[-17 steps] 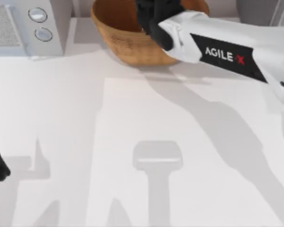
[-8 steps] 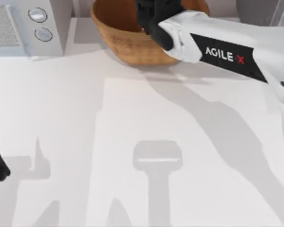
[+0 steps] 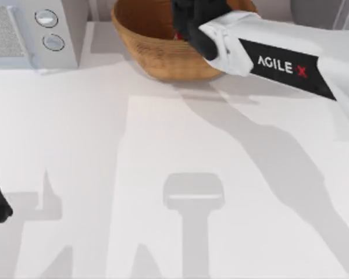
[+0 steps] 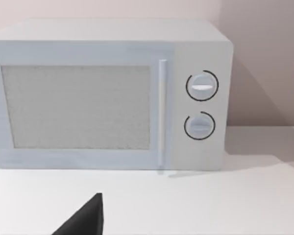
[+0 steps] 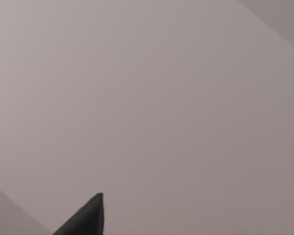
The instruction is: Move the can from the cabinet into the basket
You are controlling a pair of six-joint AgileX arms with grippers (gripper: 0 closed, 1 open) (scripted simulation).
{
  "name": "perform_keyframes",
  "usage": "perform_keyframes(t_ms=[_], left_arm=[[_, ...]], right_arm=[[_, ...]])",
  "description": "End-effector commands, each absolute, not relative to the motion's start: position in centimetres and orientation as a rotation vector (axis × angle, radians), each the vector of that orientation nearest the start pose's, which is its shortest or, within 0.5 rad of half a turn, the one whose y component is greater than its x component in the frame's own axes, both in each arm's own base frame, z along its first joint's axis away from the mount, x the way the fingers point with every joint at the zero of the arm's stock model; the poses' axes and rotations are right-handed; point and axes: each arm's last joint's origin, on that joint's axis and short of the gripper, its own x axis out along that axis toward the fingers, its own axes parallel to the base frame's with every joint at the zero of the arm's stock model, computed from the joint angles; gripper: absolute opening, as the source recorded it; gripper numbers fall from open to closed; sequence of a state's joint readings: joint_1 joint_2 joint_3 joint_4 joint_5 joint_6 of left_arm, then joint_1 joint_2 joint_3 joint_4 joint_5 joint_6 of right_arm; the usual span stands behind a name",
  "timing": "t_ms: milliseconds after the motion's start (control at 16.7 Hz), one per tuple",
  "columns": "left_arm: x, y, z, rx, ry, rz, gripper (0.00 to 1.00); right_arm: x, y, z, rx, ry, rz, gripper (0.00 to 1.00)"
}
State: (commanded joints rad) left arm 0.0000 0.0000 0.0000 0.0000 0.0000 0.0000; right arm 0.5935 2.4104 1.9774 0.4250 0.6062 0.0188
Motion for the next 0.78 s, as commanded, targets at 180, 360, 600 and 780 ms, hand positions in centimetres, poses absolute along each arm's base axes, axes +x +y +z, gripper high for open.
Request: perform_keyframes(t_ms=[180, 360, 600, 780], left_arm=[[10.6, -0.1, 16.0, 0.000, 0.000, 0.000, 1.00], [10.6, -0.1, 16.0, 0.000, 0.000, 0.000, 1.00], [10.6, -0.1, 16.0, 0.000, 0.000, 0.000, 1.00], [10.6, -0.1, 16.0, 0.000, 0.000, 0.000, 1.00]], right_arm=[[46.5, 27.7, 25.0, 0.002, 0.011, 0.048, 1.00], [44.1, 22.7, 28.3, -0.004, 0.031, 0.089, 1.00], [36.2, 14.2, 32.7, 0.001, 0.038, 0.130, 1.00], [27.4, 8.0, 34.0, 0.013, 0.003, 0.139, 1.00]])
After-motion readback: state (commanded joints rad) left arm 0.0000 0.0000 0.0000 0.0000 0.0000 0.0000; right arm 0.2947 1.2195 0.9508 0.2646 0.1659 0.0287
